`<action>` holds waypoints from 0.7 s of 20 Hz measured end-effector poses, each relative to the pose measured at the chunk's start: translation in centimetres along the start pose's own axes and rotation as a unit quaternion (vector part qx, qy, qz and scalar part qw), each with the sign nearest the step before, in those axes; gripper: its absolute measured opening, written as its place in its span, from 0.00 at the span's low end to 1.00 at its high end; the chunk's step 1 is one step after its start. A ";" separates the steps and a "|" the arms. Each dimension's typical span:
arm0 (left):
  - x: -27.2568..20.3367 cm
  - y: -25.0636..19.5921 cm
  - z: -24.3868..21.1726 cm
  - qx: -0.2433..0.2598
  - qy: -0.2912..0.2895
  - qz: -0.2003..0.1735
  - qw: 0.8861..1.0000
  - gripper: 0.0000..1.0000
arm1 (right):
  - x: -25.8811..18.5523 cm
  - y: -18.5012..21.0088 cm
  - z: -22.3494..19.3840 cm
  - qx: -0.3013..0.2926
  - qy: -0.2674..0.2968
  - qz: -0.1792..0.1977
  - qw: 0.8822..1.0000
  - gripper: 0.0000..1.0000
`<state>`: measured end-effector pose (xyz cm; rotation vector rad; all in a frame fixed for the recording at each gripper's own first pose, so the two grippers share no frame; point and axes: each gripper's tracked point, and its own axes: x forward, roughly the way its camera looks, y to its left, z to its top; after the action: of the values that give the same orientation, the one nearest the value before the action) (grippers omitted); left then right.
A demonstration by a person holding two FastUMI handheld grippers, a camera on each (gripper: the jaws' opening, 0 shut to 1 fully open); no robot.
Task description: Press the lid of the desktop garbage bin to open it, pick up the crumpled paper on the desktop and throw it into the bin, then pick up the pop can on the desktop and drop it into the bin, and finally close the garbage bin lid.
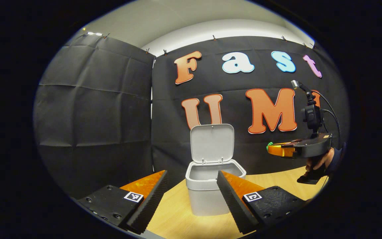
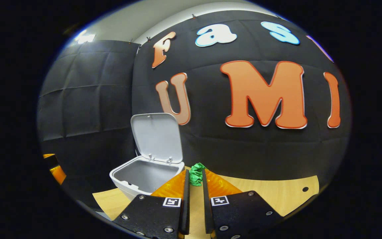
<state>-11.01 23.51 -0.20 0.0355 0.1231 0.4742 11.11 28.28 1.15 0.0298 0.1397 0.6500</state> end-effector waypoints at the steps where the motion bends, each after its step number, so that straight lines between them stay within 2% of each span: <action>1: -0.2 0.6 0.0 0.000 0.000 0.006 1.000 0.94 | 0.8 1.2 0.3 0.007 0.003 0.014 1.000 0.18; 7: -1.4 3.5 -0.5 -0.001 0.004 0.042 0.999 0.94 | 5.3 7.1 3.3 0.014 -0.001 0.068 0.998 0.18; 12: -2.8 6.3 -1.2 -0.005 0.010 0.076 0.997 0.94 | 8.0 9.3 2.5 0.004 0.013 0.072 0.997 0.18; 14: -3.1 7.2 -1.8 -0.008 0.019 0.086 0.996 0.94 | 8.8 9.8 1.3 -0.004 0.026 0.075 0.997 0.23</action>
<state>-17.26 28.49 -1.24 0.0204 0.1543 0.6473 12.29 41.40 2.13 0.0158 0.1857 0.8014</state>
